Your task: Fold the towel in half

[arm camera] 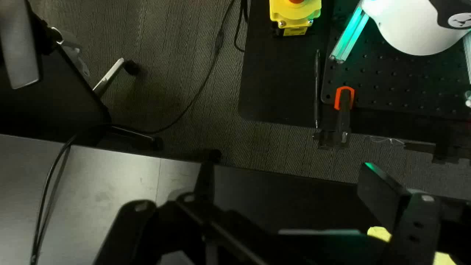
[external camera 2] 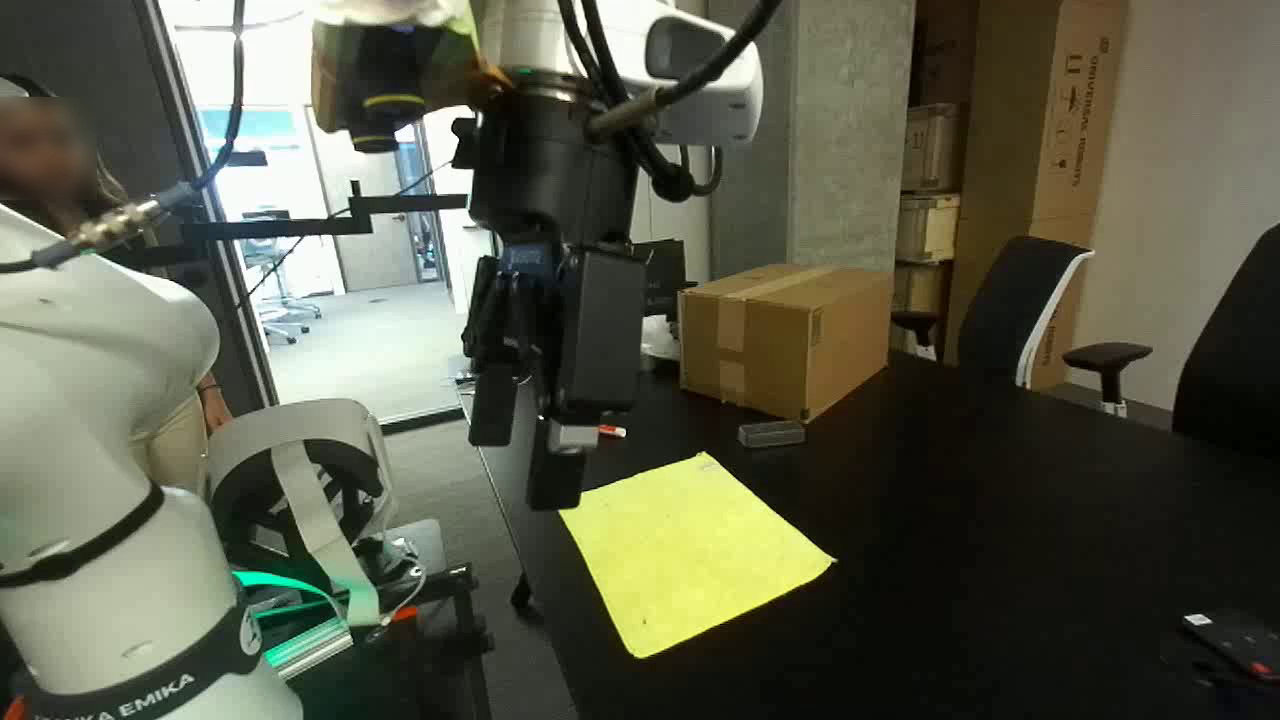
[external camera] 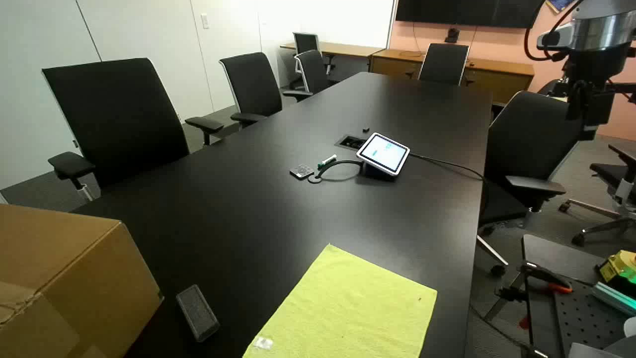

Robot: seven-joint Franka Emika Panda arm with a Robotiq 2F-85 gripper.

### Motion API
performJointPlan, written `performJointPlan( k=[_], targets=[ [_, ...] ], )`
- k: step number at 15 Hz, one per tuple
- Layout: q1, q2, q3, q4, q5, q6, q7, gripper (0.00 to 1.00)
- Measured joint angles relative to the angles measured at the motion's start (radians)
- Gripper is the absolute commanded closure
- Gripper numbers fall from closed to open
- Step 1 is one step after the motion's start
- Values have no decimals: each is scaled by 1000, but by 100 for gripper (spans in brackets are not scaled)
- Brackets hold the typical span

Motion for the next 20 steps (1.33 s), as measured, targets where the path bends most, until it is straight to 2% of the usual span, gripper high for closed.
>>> performJointPlan(
  k=[8,10,14,17,20],
  targets=[
    [9,15,-5,-5,0,6,-1,0],
    [22,44,-13,-27,1,51,-2,0],
    [56,156,-26,-117,60,272,1,0],
    [86,282,-25,-179,160,463,1,0],
    [113,423,-14,-202,285,604,1,0]
  ],
)
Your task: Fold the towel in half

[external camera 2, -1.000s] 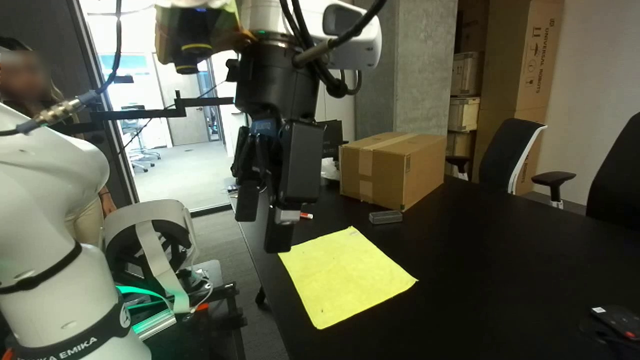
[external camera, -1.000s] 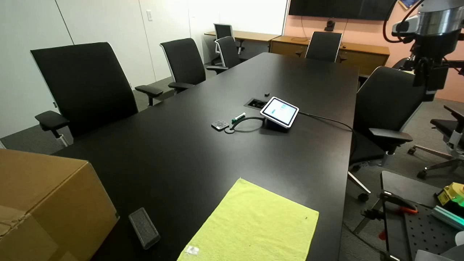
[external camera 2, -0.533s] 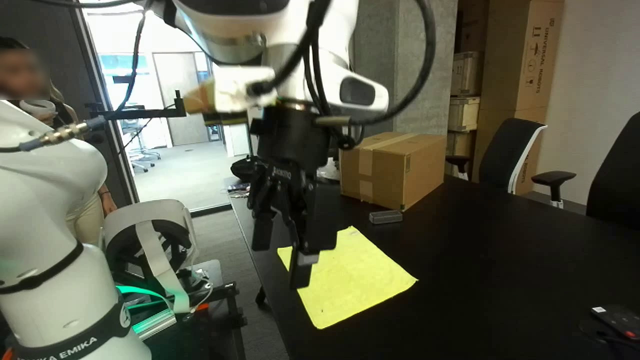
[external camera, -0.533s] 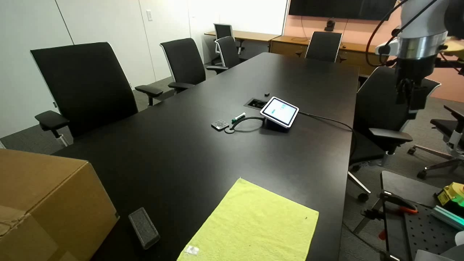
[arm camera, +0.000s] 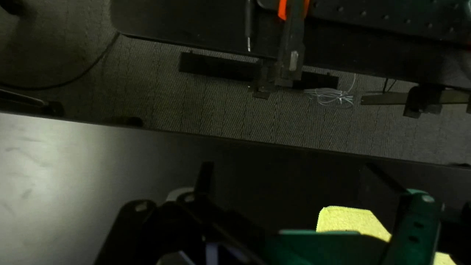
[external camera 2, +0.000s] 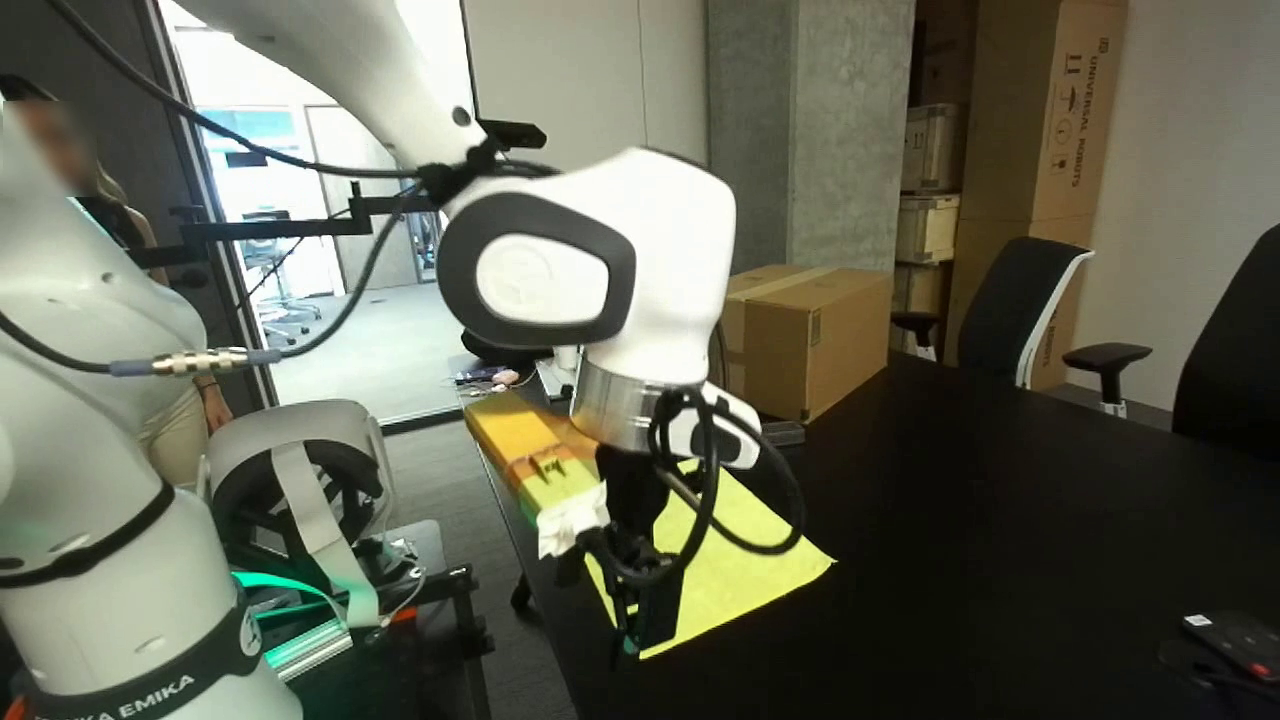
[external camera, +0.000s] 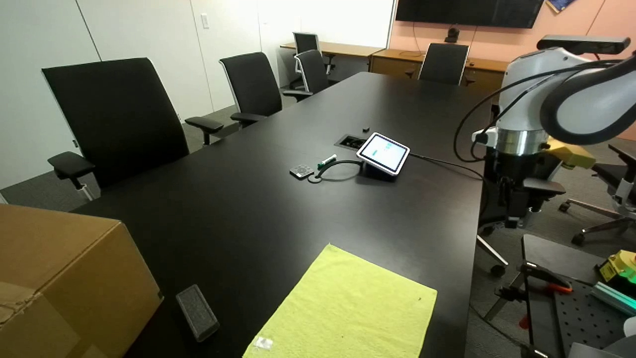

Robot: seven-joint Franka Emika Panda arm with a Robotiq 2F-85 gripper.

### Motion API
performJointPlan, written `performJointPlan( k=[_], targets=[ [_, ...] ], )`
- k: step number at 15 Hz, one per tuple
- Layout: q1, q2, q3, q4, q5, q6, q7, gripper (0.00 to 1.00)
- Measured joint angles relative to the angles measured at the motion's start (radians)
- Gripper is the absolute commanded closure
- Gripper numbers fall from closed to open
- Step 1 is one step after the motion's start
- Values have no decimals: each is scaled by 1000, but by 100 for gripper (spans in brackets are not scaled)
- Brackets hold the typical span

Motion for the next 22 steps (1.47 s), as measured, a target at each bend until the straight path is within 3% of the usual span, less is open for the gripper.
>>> performJointPlan(
  k=[5,11,16,22],
  targets=[
    [13,202,62,3,244,186,36,0],
    [13,364,200,14,449,377,60,0],
    [12,460,299,43,460,463,81,0],
    [13,555,348,109,401,557,151,0]
  ],
)
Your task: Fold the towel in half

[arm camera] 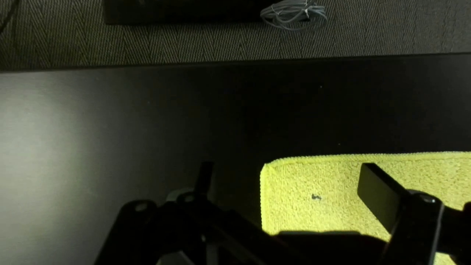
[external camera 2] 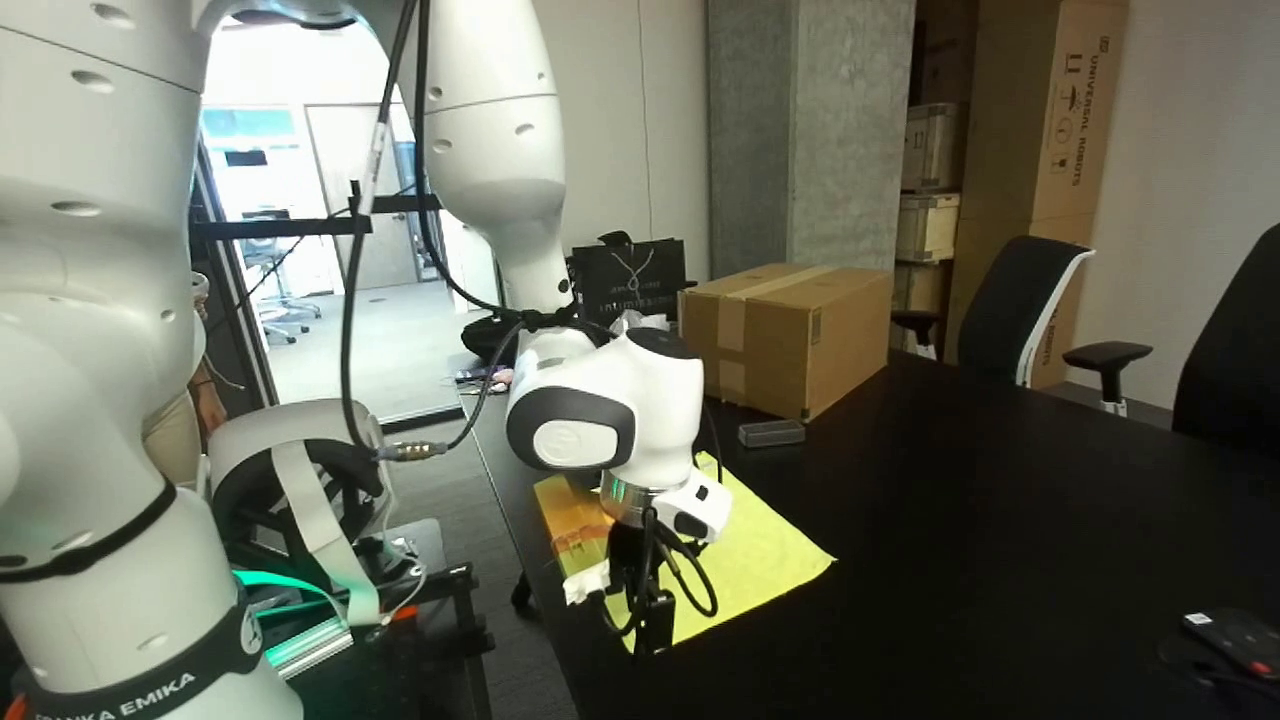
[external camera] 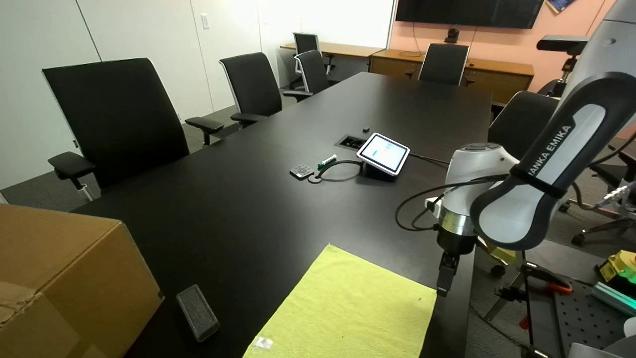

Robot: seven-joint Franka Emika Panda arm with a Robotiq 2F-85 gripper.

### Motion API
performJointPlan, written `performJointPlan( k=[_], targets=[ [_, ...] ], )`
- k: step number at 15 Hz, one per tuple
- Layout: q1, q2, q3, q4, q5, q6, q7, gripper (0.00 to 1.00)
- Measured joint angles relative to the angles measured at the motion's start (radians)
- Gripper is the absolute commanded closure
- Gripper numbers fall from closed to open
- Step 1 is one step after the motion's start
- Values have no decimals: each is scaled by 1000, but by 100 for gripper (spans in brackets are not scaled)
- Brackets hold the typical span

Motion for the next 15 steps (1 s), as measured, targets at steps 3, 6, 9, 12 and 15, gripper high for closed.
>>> performJointPlan(
  k=[3,6,9,12,15],
  targets=[
    [-5,32,19,33,-1,18,25,0],
    [-7,64,33,60,-2,21,52,0],
    [-4,93,43,79,-9,24,79,0],
    [3,127,43,102,-35,31,119,0],
    [15,162,33,124,-59,43,159,0]
  ],
)
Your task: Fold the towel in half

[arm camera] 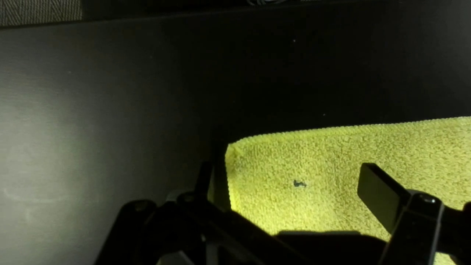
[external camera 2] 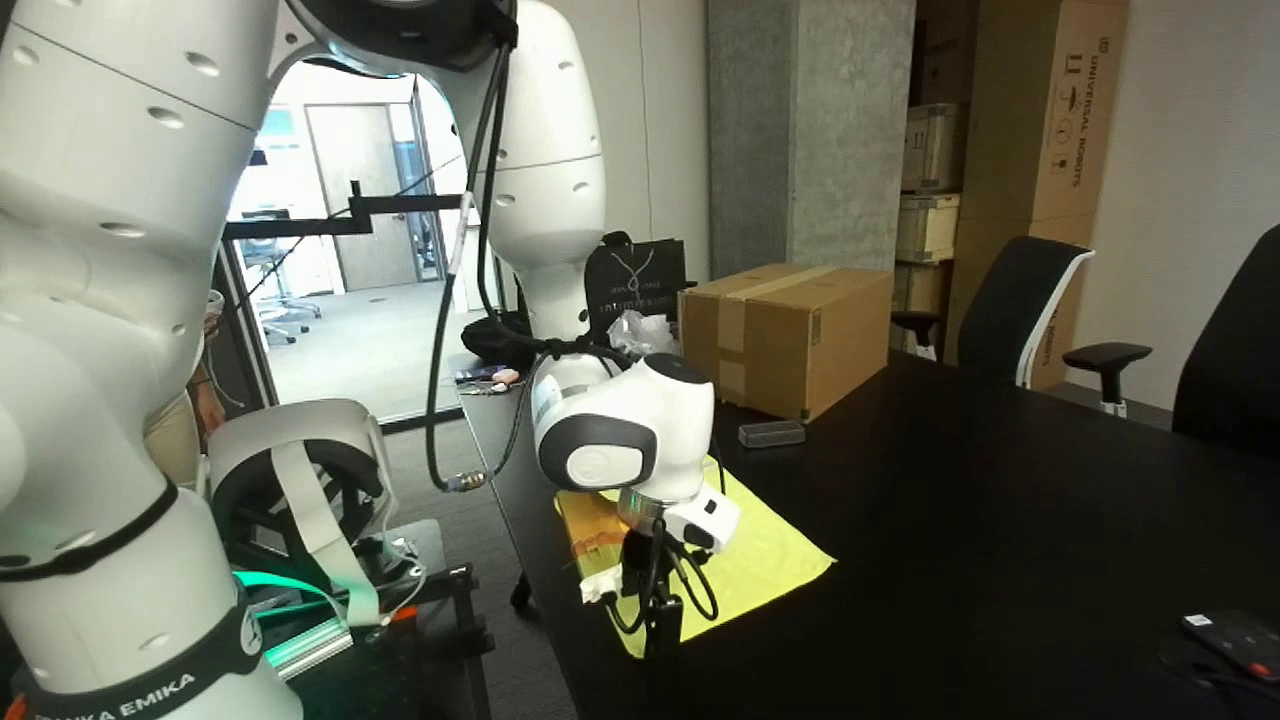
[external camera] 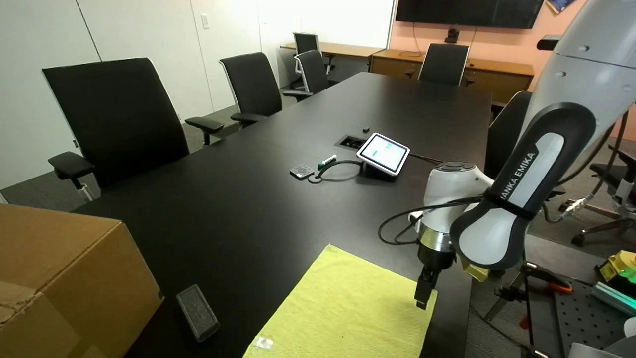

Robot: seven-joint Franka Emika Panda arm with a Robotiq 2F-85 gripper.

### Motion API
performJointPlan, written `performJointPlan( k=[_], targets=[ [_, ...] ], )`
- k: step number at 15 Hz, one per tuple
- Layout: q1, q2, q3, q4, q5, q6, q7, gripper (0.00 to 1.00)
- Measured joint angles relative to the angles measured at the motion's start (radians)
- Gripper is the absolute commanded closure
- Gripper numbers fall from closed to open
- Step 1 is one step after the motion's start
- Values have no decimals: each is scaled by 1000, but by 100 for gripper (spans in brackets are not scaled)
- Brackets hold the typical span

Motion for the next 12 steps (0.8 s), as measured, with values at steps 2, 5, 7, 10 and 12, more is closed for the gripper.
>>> performJointPlan(
  k=[2,5,7,10,12],
  targets=[
    [14,22,-16,12,-18,13,25,0],
    [30,46,-39,28,-38,21,50,0],
    [36,48,-50,31,-49,25,62,0],
    [38,48,-58,37,-52,27,71,0],
    [38,48,-59,39,-53,27,74,0]
  ],
)
